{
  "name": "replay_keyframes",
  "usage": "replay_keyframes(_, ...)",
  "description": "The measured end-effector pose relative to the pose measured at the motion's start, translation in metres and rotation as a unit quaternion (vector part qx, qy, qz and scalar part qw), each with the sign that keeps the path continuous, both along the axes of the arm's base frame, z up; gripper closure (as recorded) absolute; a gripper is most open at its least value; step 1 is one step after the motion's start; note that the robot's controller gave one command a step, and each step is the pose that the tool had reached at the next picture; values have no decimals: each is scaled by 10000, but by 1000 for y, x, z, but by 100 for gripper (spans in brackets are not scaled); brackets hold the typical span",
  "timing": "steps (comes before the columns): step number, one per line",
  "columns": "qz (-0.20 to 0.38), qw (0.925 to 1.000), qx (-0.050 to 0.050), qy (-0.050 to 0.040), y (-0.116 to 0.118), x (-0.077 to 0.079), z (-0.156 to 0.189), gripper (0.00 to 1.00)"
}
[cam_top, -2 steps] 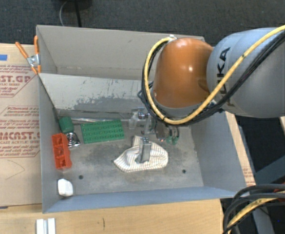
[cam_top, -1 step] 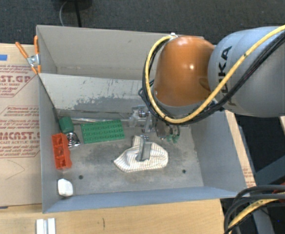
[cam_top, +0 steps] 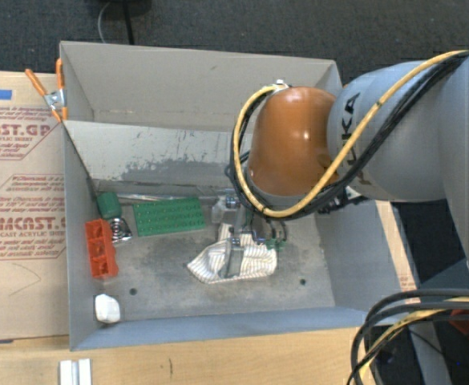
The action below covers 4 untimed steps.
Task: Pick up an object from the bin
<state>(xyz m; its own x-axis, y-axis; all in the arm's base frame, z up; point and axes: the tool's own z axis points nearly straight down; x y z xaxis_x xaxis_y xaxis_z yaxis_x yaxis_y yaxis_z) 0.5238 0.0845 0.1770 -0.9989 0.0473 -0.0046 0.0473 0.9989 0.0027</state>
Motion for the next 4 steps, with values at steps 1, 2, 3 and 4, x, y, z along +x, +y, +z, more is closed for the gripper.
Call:
replay_keyframes(1, 203, 9998, -8, 40, -12, -7, -34, 0)
replay_keyframes(2, 247, 9997, -1, 9, -19, -7, -55, 0)
replay_keyframes(3, -54, 10000, -1, 18, -32, -5, -94, 0)
replay_keyframes(4, -187, 9998, 10, -4, -30, -15, -106, 100)
